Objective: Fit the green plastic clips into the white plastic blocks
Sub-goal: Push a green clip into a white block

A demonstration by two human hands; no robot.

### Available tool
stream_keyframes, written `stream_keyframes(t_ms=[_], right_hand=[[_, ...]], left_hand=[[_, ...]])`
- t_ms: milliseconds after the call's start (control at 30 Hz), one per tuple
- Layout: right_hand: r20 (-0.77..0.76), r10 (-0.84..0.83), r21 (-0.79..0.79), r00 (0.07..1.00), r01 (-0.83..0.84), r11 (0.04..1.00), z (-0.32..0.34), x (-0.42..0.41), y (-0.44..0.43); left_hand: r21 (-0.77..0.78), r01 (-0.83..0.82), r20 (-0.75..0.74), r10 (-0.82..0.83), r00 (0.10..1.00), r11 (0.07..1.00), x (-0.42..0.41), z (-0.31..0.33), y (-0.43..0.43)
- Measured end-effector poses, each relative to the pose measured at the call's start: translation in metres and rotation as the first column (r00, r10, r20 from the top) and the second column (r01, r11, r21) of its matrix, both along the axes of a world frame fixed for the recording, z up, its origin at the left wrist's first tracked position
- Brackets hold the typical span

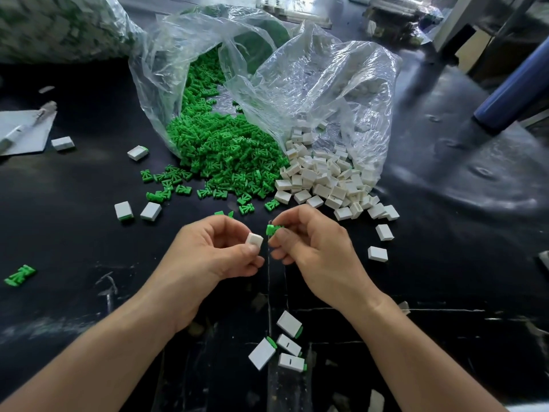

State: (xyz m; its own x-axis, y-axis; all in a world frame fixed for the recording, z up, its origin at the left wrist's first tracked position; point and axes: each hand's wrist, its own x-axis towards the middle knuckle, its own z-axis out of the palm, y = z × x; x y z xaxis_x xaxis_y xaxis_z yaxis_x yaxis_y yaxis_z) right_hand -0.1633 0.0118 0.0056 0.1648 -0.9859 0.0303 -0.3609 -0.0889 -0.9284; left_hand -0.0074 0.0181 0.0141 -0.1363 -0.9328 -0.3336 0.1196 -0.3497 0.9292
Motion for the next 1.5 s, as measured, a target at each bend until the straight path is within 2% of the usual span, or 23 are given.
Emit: stream_keyframes(t_ms=[300,467,633,767,1000,1200,1400,1500], right_hand=[[-0.018,0.02,-0.02,1.0,-0.02,1.0,0.0027,-0.0006,0.0022],[-0.015,0.026,-0.018,1.0,-0.026,0.999,0.0048,-0.0003,0.0037],[-0.057,0.023,-0.029,0.998,-0.024,0.999,0.0055,0.0,0.0041],[-0.061,0.024,-0.048,0.998,-0.027,0.998,0.0068,0.0003,0.005],[-0.091,0.028,-0.057,0.996,-0.033,0.998,0.0082,0.0008,0.0065],[-0.11,0.051,-0.051,0.993,-0.056,0.997,0.0062,0.0006,0.0063],[-0.022,0.097,0.028,0.995,-0.096,0.995,0.0083,-0.003,0.0049],[-0.122,0.101,0.049,0.987,-0.095,0.994,0.008,-0.0037,0.0043]], left_hand=[[0.011,-0.019,-0.057,0.02,0.998,1.0,-0.002,0.002,0.0005],[-0.071,0.011,0.043,-0.008,0.999,0.997,-0.0018,0.0002,-0.0001],[-0.037,-0.01,-0.077,0.007,0.997,0.999,-0.0004,0.0014,-0.0006],[-0.015,-0.013,-0.111,0.011,0.994,1.0,-0.0006,0.0015,-0.001],[-0.086,0.043,0.022,-0.041,0.999,0.995,-0.0012,0.0012,0.0015],[-0.109,0.085,0.06,-0.079,0.995,0.99,-0.0014,0.0013,0.0024],[-0.105,0.087,0.04,-0.083,0.996,0.991,-0.0013,0.0041,0.0026],[-0.101,0.1,0.056,-0.095,0.994,0.99,-0.0023,0.0043,0.0031]])
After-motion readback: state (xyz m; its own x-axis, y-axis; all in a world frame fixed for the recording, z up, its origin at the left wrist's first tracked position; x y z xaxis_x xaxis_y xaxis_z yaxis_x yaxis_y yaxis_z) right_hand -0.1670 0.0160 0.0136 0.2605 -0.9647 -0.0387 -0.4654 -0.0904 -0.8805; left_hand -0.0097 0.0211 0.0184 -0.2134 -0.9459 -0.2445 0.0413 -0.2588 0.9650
